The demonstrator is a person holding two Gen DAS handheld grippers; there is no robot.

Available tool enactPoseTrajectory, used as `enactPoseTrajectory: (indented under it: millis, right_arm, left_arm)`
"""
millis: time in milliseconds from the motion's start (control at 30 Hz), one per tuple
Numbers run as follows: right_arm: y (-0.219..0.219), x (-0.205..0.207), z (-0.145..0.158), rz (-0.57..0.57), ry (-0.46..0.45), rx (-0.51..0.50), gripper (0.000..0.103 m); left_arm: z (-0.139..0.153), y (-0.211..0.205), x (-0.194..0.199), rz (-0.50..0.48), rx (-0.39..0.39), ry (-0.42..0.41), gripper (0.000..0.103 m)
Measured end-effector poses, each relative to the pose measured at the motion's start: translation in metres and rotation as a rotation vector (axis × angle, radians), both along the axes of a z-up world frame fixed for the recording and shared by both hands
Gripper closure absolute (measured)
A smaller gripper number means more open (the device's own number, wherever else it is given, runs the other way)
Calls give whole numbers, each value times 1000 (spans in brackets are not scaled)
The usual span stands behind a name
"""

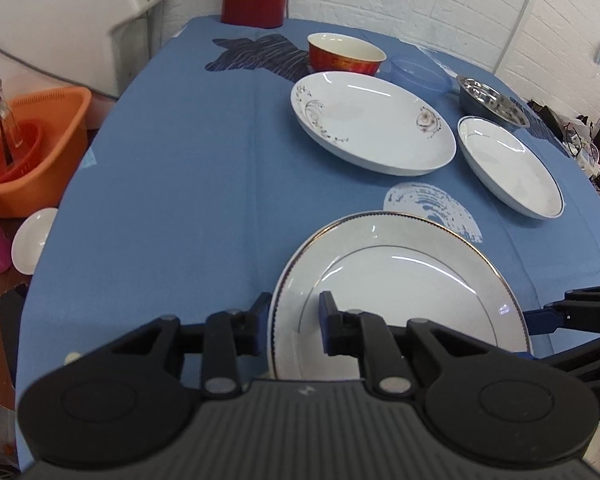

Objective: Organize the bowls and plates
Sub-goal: 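Lift the held plate with the left gripper toward the floral plate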

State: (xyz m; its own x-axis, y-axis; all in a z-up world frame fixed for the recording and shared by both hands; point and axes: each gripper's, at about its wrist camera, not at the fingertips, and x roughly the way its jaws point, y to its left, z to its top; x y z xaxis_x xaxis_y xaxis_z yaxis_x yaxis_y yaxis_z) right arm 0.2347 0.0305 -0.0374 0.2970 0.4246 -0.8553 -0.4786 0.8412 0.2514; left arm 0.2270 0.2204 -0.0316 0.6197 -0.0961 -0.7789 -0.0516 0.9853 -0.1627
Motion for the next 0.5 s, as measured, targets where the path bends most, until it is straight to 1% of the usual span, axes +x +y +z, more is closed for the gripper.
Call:
enactPoseTrajectory:
  millis: [100,200,300,333,367,400,433,500]
  right_arm:
    - [0,9,0,-6,-7,8,50]
    - [-1,12,0,-11,-24,8,50]
    - [-1,9,0,25,-33,1,49]
    - [-5,9,0,42,-24,15,49]
    - [-10,11,1,46,-11,35,51]
    - [-18,12,2,29,-5,49,51]
    - [-29,14,6,-4,-8,60,51]
    - [-51,19,15,-57,-24,95,51]
  left_arm:
    - [-1,2,10,2,-2,-1,90]
    - [-7,6,16,3,-32,9,89]
    - [-8,6,14,3,-35,-5,88]
    - [-8,6,13,-1,-38,-7,83]
    - [-8,10,13,-2,-57,-6,66]
    - [-6,16,11,5,-86,-8,56]
    - [-1,22,8,14,-104,-30,53]
    - [14,31,3,27,-91,-84,53]
